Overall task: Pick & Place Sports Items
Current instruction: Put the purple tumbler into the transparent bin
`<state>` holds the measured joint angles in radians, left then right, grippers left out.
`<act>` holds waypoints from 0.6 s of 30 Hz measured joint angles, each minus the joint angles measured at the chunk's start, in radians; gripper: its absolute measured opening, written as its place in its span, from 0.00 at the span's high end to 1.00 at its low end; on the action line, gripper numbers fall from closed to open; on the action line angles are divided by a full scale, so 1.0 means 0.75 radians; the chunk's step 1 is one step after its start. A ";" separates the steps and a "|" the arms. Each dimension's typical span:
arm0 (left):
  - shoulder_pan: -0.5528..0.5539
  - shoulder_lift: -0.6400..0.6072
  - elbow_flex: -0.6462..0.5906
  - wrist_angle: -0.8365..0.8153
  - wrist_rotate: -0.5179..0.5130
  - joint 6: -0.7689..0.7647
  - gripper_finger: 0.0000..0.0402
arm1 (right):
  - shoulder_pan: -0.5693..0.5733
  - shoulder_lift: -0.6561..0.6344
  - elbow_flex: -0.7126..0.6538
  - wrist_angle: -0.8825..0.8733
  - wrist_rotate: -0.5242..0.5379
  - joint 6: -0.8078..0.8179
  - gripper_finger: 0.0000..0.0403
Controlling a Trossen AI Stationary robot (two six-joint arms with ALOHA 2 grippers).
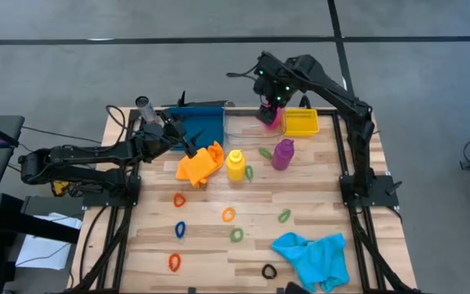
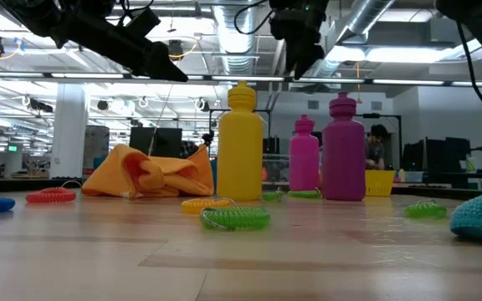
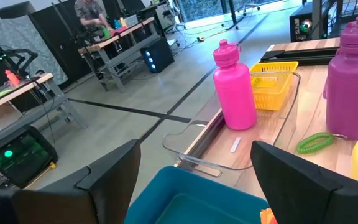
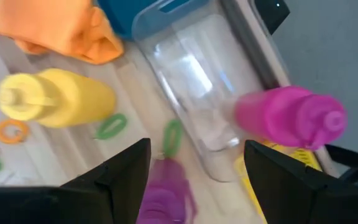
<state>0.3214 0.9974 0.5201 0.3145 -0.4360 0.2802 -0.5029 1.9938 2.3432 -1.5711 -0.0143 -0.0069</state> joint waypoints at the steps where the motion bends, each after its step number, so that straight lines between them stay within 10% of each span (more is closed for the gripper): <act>1: 0.000 0.000 0.000 0.000 0.000 0.000 0.25 | 0.017 -0.002 0.000 0.000 0.000 0.035 0.38; 18: 0.000 0.000 0.000 -0.077 0.000 -0.042 0.25 | 0.316 -0.046 -0.050 0.003 0.207 0.126 0.38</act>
<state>0.3214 0.9974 0.5201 0.2565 -0.4362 0.2490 -0.2661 1.9596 2.3054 -1.5688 0.1409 0.0873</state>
